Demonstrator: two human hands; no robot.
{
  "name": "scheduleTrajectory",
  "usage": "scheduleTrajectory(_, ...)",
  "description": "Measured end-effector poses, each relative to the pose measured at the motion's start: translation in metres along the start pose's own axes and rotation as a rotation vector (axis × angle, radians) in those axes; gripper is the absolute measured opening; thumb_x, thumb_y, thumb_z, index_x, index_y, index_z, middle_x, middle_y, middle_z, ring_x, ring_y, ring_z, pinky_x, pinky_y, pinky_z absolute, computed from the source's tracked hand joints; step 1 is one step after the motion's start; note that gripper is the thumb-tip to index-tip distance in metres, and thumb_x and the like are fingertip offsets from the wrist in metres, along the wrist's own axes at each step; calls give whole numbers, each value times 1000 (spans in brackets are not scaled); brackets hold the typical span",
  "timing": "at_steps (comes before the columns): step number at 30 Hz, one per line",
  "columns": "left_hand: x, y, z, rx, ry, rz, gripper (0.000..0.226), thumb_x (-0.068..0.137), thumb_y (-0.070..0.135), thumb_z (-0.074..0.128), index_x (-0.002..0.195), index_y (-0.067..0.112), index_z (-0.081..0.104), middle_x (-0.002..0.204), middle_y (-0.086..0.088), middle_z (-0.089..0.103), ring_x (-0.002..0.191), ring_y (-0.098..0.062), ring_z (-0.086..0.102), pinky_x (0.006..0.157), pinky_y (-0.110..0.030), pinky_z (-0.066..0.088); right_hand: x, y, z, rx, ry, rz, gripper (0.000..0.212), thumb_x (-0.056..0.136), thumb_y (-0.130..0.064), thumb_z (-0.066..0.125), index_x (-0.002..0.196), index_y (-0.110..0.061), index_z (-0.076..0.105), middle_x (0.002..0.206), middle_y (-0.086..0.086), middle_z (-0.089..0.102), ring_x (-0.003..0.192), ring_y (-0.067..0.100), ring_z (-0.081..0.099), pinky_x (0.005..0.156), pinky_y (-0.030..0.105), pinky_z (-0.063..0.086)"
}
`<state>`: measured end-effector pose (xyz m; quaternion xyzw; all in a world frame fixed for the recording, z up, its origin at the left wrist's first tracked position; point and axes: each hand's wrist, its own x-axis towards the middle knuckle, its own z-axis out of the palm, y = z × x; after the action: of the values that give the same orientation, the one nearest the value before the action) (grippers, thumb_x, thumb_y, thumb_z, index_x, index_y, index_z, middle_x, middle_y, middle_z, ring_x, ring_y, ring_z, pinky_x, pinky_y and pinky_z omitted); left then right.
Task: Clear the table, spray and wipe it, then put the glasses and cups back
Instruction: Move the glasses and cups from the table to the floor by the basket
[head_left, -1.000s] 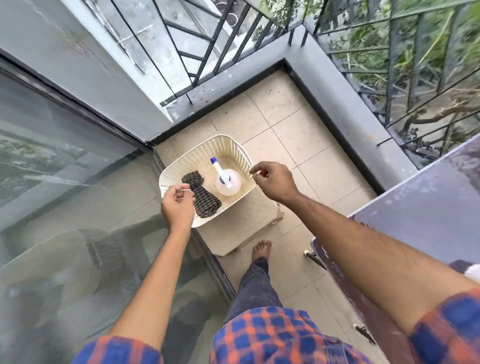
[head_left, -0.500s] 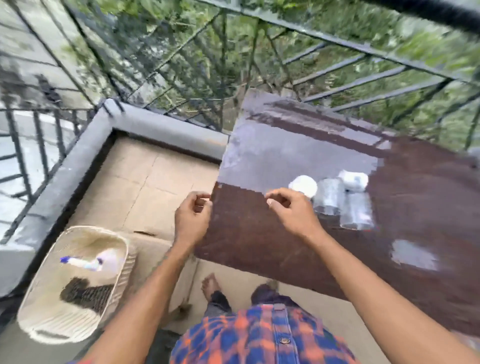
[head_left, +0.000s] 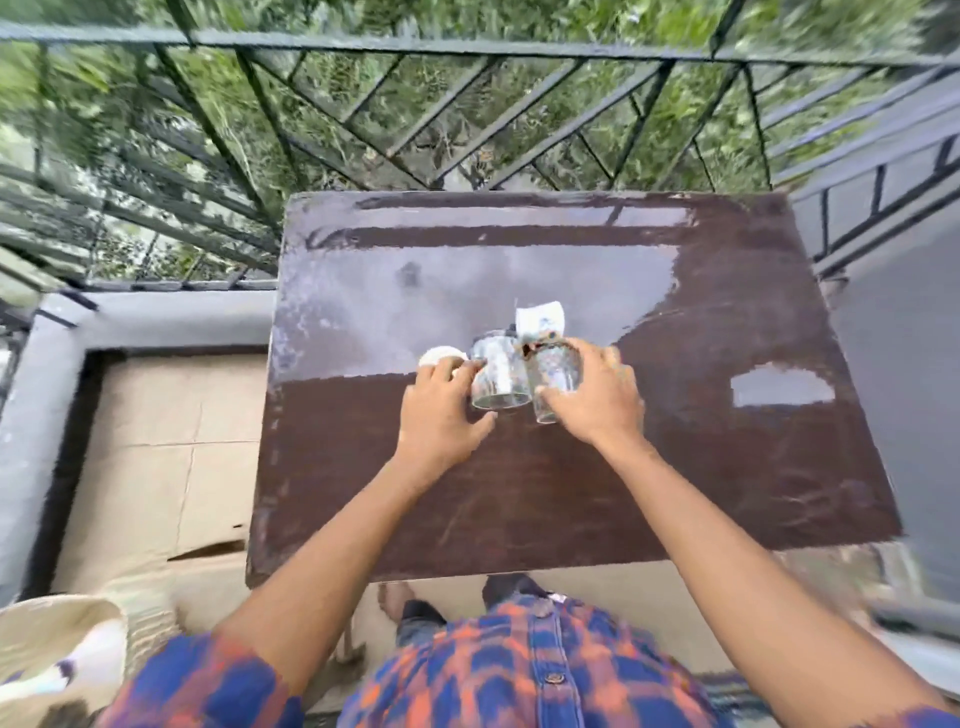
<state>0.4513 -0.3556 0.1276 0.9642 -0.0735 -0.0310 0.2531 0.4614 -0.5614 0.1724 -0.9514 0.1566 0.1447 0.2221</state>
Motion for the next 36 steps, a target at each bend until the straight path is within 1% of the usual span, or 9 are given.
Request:
scheduleTrajectory(7,11,54,39,83,25,-283,73,89,67,49,145,22,40,122,-13,51,106,-38,53,73,-45,49,5,43,26,355,-120,117,87,77,-60,82,150,-40,40,143,0,62,131,26,61,107,43,49)
scheduleTrajectory(11,20,63,42,134,104,-284,55,89,62,53,127,23,55,108,-14,54,94,-39,56,65,-43,47,9,60,25,421,-74,156,81,77,-51,86,147,-34,49,134,1,67,123,23,64,107,40,48)
scheduleTrajectory(16,20,73,41,88,84,-260,44,89,57,58,113,21,59,113,-14,56,90,-39,61,62,-42,48,-1,97,22,421,-86,165,78,77,-42,88,146,-34,52,130,-1,62,118,18,62,98,33,44)
scheduleTrajectory(21,12,75,43,21,54,-284,36,89,51,61,108,21,56,116,-9,54,95,-36,62,61,-37,42,-14,114,25,473,-121,182,99,57,-76,73,146,-39,49,134,-7,66,121,18,65,104,41,50)
scheduleTrajectory(23,11,76,45,11,53,-259,36,86,49,63,107,20,55,113,-8,55,96,-35,61,61,-37,44,-17,109,27,453,-134,156,106,56,-79,73,150,-40,44,141,-7,64,126,17,63,105,42,49)
scheduleTrajectory(26,4,80,53,64,28,-262,52,78,48,69,116,19,50,119,-9,54,100,-36,60,67,-44,51,-20,97,34,377,-125,100,111,60,-71,85,154,-42,35,148,-7,59,131,17,60,106,41,49)
scheduleTrajectory(30,-7,78,66,16,-33,-343,88,73,48,74,142,25,27,149,-4,35,117,-35,53,80,-52,53,-21,93,46,377,-52,82,105,66,-51,93,154,-42,37,143,-4,59,127,21,62,101,36,46)
scheduleTrajectory(33,-5,76,67,-72,-30,-361,91,73,46,73,146,29,22,150,-1,31,114,-37,53,81,-53,52,-21,101,42,480,10,94,93,66,-42,95,148,-38,50,137,-7,65,121,17,65,99,30,46)
scheduleTrajectory(36,-6,71,64,-174,9,-353,86,65,43,69,141,30,33,140,0,40,109,-36,56,83,-49,52,-25,111,32,656,92,146,82,57,-51,86,132,-40,56,116,-12,67,102,11,66,100,41,55)
